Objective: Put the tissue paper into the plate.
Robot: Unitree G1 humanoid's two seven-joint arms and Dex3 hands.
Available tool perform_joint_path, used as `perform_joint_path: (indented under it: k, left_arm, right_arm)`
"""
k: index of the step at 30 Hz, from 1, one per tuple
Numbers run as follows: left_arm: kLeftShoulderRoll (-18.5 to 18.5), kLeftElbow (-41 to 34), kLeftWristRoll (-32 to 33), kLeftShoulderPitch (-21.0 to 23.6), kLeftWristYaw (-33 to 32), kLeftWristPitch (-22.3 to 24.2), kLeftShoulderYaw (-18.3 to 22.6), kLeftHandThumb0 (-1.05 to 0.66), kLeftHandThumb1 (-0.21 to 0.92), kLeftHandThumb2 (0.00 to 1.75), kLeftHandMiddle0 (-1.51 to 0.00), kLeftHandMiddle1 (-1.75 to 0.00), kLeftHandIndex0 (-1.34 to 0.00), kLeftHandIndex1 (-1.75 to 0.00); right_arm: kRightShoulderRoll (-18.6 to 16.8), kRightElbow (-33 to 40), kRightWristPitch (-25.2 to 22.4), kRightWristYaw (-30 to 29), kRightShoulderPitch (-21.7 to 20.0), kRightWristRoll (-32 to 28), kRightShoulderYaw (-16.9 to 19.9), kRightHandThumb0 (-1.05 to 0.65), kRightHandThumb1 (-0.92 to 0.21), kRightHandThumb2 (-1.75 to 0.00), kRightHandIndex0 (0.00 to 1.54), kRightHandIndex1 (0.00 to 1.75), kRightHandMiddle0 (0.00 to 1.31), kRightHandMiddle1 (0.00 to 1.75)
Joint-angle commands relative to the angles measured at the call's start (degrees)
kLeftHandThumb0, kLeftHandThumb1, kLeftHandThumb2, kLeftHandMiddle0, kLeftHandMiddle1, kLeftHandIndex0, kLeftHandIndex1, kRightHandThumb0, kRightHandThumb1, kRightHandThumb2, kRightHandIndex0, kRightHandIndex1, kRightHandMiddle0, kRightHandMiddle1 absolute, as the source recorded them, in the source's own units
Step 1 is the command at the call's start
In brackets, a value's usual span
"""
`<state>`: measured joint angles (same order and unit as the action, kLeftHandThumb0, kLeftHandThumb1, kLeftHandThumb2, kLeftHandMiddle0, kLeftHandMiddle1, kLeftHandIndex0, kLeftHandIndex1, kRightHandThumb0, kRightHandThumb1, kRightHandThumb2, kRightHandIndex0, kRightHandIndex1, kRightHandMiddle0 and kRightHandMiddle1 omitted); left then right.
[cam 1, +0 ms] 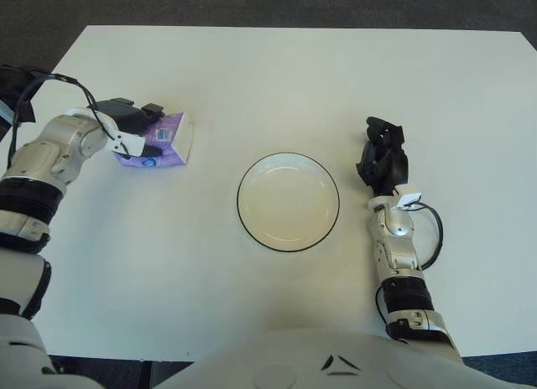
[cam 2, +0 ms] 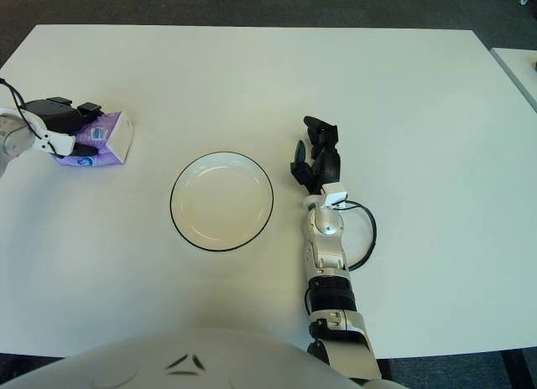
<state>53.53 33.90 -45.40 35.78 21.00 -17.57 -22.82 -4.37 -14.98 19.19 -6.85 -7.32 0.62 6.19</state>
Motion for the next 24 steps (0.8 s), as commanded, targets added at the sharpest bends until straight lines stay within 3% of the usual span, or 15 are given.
perform_joint_path:
  k: [1, 4, 6, 9, 24]
  left_arm:
    - [-4.1, 4.4, -1.4, -7.4, 1.3, 0.0, -4.5, -0.68, 0.6, 0.62, -0.52, -1.7, -0.33, -1.73]
    - [-4.8, 5.9, -1.0, -7.1, 0.7, 0.0, -4.7, -0.65, 0.55, 0.67, -0.62, -1.73, -0.4, -1.74]
    - [-5.2, 6.8, -1.1, -7.0, 0.0, -0.1, -4.9, -0.54, 0.45, 0.93, -0.68, -1.74, -0.53, -1.67]
    - [-5.6, 8.4, -1.5, -6.9, -1.8, -0.4, -5.4, -0.49, 0.4, 1.08, -0.77, -1.74, -0.6, -1.64]
    - [-7.5, 14.9, -2.3, -5.7, -10.2, -3.0, -7.6, -0.47, 0.35, 1.2, -0.91, -1.75, -0.63, -1.66]
  right_arm:
    - [0.3, -3.7, -5.8, -0.4, 6.2, -0.6, 0.8, -0.53, -0.92, -0.7, 0.25, 0.51, 0.0, 1.14]
    - [0.3, -3.4, -6.0, -0.4, 6.3, -0.5, 0.7, -0.53, -0.92, -0.7, 0.25, 0.51, 0.0, 1.14]
    - [0.4, -3.3, -6.0, -0.4, 6.4, -0.5, 0.7, -0.52, -0.92, -0.7, 0.25, 0.51, 0.0, 1.14]
    - [0.5, -3.1, -6.1, -0.3, 6.5, -0.5, 0.6, -0.53, -0.92, -0.7, 0.25, 0.51, 0.0, 1.14]
    - [0.5, -2.3, -6.9, -0.8, 6.8, -0.2, 0.3, -0.53, -0.92, -0.7, 0.25, 0.52, 0.0, 1.15]
